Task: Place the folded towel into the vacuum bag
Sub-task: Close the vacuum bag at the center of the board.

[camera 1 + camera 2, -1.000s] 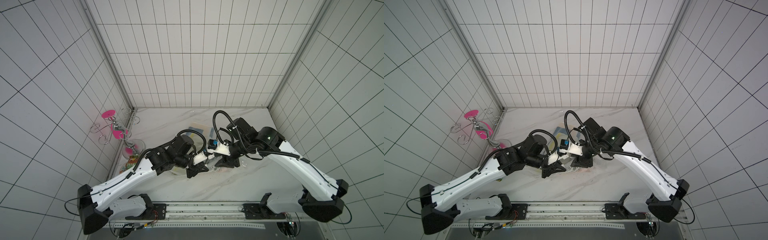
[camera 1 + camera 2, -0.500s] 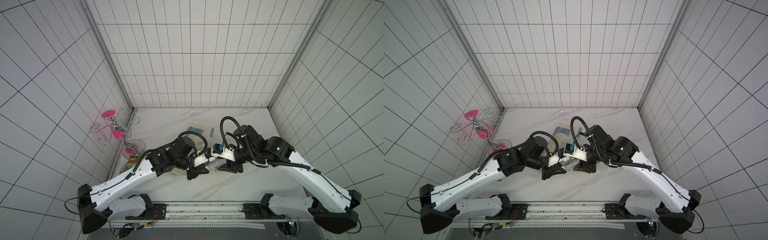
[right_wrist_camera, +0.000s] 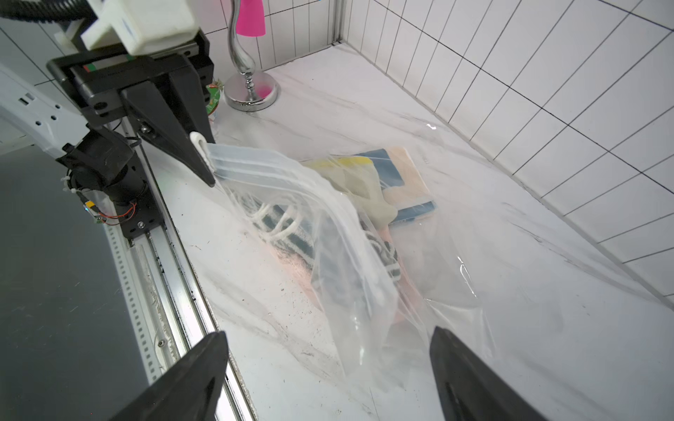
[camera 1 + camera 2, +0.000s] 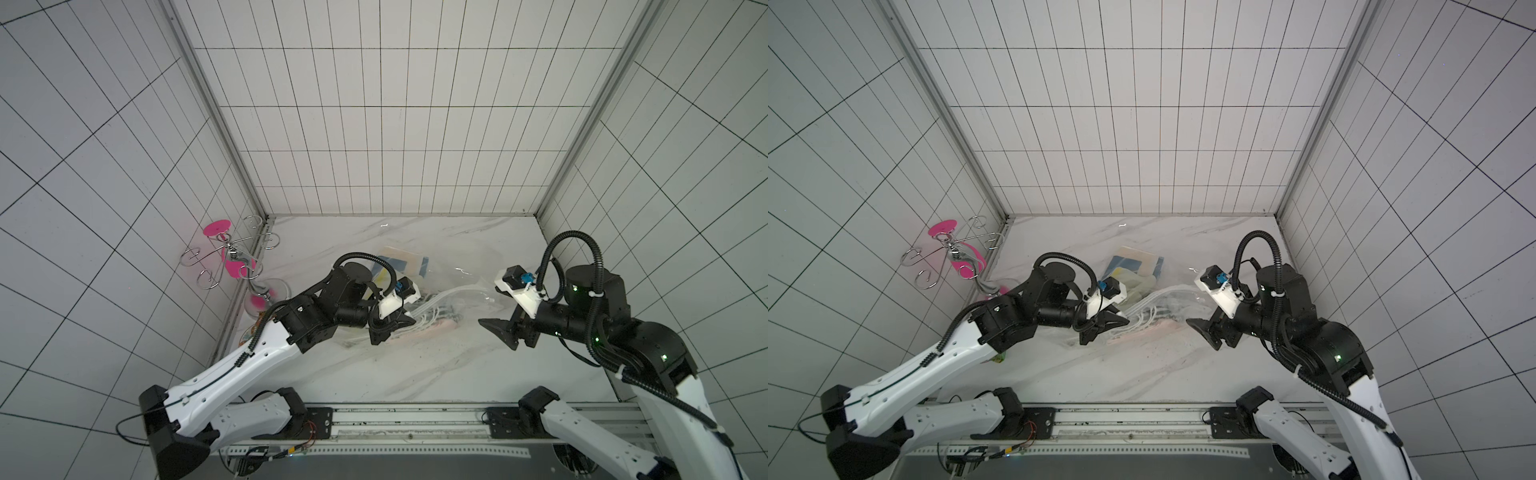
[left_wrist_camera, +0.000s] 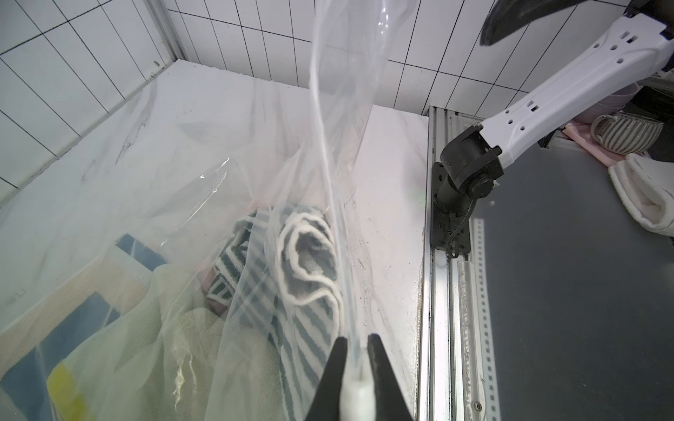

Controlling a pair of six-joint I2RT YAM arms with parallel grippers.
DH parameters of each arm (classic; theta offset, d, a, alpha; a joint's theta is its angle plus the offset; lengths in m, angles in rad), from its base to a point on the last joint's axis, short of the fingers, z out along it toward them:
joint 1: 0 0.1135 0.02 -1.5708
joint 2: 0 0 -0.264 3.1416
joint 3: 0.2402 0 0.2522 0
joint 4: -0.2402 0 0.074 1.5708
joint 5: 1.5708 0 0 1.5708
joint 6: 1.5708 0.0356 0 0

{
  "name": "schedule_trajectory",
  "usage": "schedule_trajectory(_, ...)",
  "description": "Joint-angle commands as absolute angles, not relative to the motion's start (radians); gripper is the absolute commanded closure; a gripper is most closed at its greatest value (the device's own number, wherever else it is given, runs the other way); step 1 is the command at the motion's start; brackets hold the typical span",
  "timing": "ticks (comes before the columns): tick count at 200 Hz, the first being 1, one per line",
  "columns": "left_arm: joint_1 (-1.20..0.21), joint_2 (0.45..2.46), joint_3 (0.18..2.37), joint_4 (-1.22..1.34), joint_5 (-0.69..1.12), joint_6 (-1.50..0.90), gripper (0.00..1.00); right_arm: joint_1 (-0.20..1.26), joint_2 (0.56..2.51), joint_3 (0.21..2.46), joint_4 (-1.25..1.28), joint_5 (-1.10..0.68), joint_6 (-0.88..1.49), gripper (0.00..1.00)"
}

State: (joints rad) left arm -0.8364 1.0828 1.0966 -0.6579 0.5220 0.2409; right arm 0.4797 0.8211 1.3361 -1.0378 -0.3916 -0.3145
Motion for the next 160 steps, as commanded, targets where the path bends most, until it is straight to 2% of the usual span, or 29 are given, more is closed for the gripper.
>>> schedule_trajectory(1,-0.836,1.083,1.152,-0.607,0.609,0.262,1.0,0.465,0.908,1.325,-0.99,-0.468,-0.298,0.09)
schedule_trajectory(27,-0.837,1.081,1.141,-0.614,0.619,0.265,1.0,0.472,1.005,1.329,-0.89,-0.603,-0.33,0.1)
schedule_trajectory(37,-0.838,1.084,1.141,-0.616,0.618,0.265,1.0,0.477,1.041,1.339,-0.894,-0.633,-0.356,0.13)
schedule_trajectory(46,-0.837,1.087,1.143,-0.618,0.613,0.267,1.0,0.48,1.071,1.35,-0.91,-0.681,-0.388,0.21)
schedule_trajectory(60,-0.836,1.103,1.152,-0.632,0.586,0.265,1.0,0.48,1.082,1.353,-0.925,-0.763,-0.415,0.39)
schedule_trajectory(63,-0.836,1.109,1.157,-0.641,0.579,0.265,1.0,0.48,1.076,1.349,-0.924,-0.774,-0.416,0.47)
schedule_trajectory(64,-0.836,1.111,1.16,-0.645,0.577,0.265,1.0,0.48,1.073,1.347,-0.922,-0.779,-0.416,0.53)
schedule_trajectory(65,-0.836,1.114,1.162,-0.647,0.574,0.266,1.0,0.48,1.073,1.347,-0.922,-0.779,-0.416,0.53)
schedule_trajectory(78,-0.836,1.15,1.2,-0.715,0.52,0.263,1.0,0.48,1.034,1.322,-0.891,-0.776,-0.399,0.87)
schedule_trajectory(87,-0.836,1.178,1.24,-0.805,0.483,0.261,1.0,0.475,0.999,1.304,-0.869,-0.753,-0.385,1.0)
schedule_trajectory(103,-0.836,1.208,1.273,-0.939,0.412,0.243,1.0,0.441,0.96,1.292,-0.845,-0.707,-0.354,1.0)
schedule_trajectory(115,-0.836,1.207,1.261,-0.997,0.375,0.221,0.96,0.39,0.948,1.29,-0.826,-0.709,-0.32,1.0)
schedule_trajectory(146,-0.836,1.167,1.191,-1.039,0.339,0.172,0.92,0.237,0.896,1.218,-0.693,-0.79,-0.18,1.0)
schedule_trajectory(160,-0.836,1.146,1.171,-1.05,0.321,0.158,0.92,0.193,0.881,1.199,-0.672,-0.768,-0.142,1.0)
